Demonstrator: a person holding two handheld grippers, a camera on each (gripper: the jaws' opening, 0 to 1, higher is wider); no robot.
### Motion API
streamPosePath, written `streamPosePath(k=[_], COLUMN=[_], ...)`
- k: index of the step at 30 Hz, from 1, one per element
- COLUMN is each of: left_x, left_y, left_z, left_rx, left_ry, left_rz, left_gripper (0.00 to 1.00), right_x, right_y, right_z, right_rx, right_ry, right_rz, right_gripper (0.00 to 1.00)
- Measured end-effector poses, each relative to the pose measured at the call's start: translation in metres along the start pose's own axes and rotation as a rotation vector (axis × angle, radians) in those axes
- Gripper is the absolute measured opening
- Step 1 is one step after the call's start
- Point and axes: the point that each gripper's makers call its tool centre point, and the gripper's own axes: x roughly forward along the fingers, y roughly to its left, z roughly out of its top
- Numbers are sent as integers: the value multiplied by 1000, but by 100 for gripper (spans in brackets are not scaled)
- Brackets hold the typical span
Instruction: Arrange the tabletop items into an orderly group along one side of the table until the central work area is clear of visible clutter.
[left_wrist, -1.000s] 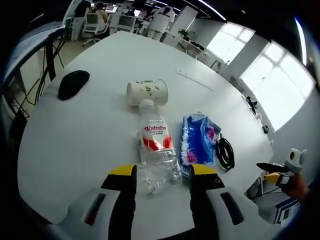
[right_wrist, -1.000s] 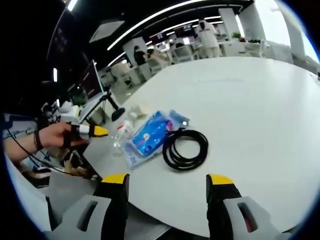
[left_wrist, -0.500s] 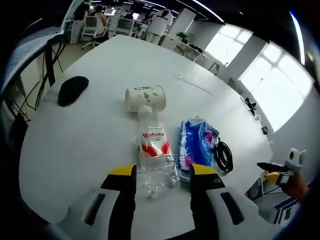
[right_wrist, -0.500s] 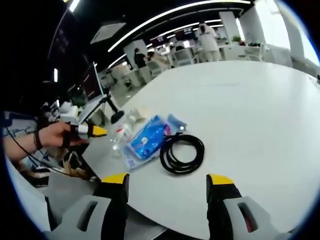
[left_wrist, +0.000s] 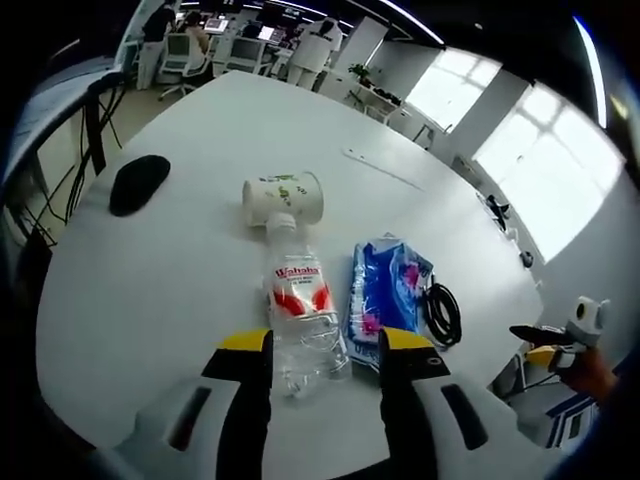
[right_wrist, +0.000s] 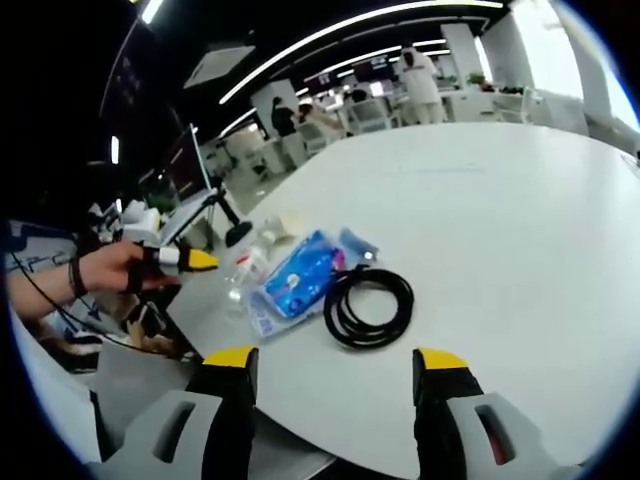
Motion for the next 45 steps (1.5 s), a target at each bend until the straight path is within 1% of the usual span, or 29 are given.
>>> streamPosePath(k=[13,18,24,29,30,32,34,38,41,44,45], left_x=[6,9,19,32,35,43,48,57,61,61,61], left_y=[-6,-6,-5,-4,2,7,11,18,21,25,26], left_z=[1,7,16,14,11,11,8,9,9,8,8], left_rx=[17,13,-12,-36,-28,-38,-53,-50,-37,-38,-43], left_ry=[5,0,10,51,84,96,123,146,162,168,168], left_rz=[-8,-5,16,48,78,104,125,152,157,168,166], left_gripper=[42,42,42,44,43,44,44,44,42,37,37], right_x=[1,1,2,3,4,5,6,8,10,10,11], right_y=[-3,-4,-1,-1,-1,0,1,2,2,3,3], right_z=[2,3,3,-2,-3,-4,-5,-5,-3,-3,-2], right_rx=[-9,-13,-25,-27,-26,-24,-27,-32,-35,-32,-35], right_ry=[-2,-1,9,28,32,38,46,57,60,63,65], right_rz=[4,6,14,15,16,18,20,24,26,26,28], right_gripper=[64,64,64,64,64,64,64,64,64,64,64])
